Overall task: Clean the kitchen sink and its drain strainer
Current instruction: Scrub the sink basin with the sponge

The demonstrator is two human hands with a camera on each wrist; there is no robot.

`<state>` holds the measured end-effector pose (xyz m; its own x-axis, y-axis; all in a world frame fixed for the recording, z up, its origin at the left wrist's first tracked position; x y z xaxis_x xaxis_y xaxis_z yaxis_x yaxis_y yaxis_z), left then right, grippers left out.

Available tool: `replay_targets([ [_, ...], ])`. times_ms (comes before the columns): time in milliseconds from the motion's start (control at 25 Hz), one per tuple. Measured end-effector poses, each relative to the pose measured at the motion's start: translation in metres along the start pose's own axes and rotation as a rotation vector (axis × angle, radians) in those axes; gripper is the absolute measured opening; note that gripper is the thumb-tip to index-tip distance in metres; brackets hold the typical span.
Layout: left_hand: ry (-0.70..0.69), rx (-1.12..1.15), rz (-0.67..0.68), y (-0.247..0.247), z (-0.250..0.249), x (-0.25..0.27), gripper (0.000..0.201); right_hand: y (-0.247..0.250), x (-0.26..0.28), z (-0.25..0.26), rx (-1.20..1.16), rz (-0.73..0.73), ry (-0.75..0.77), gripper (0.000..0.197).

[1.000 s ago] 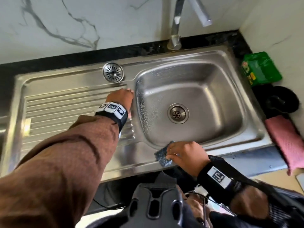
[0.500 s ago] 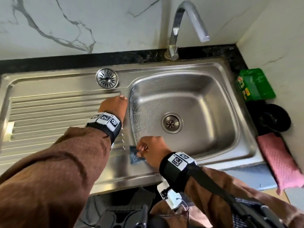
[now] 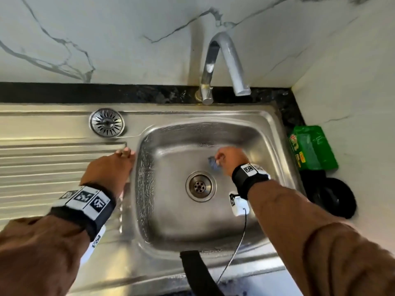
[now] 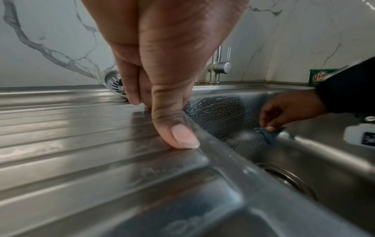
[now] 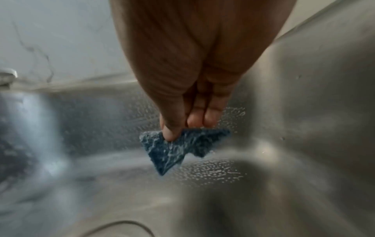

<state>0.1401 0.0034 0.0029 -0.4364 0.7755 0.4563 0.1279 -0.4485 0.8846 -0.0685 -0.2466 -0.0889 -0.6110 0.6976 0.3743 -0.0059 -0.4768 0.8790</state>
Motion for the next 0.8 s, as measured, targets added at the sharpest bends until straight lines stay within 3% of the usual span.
replay_targets([
  [120, 0.017, -0.042, 0.058, -0.006, -0.003, -0.001, 0.059, -0.028, -0.04, -0.002, 0.351, 0.152, 0.097, 0.018],
  [240, 0.011, -0.081, 0.043, -0.002, -0.004, -0.002, 0.064, -0.035, -0.033, -0.037, 0.533, 0.203, -0.005, 0.026],
  [320, -0.011, -0.109, 0.03, -0.003, -0.009, -0.004, 0.061, -0.03, -0.006, -0.052, 0.538, 0.144, -0.012, 0.025],
  [480, -0.075, -0.192, 0.018, 0.003, -0.027, -0.006, 0.063, -0.069, 0.057, -0.051, 0.414, 0.347, -0.141, 0.032],
  [560, -0.064, -0.2, 0.037, 0.006, -0.028, -0.005, 0.063, -0.081, 0.05, -0.041, 0.327, 0.392, -0.238, 0.038],
  [680, -0.05, -0.209, 0.037, 0.01, -0.026, -0.002, 0.062, -0.075, 0.01, -0.034, 0.248, 0.344, -0.337, 0.05],
  [800, -0.023, -0.182, 0.027, 0.007, -0.024, -0.002, 0.061, -0.092, -0.007, -0.025, 0.221, 0.37, -0.267, 0.082],
])
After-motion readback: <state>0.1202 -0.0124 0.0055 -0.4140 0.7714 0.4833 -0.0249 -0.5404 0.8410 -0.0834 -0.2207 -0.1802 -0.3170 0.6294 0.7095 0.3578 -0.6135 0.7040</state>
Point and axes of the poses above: each hand's wrist, its own x-axis away from the middle knuckle, its own y-axis out of the back of the hand, z = x × y, the point moved 9 cm from there along -x, towards the middle knuckle, and after that the axes turned 6 degrees about x, right-handed, at the moved point
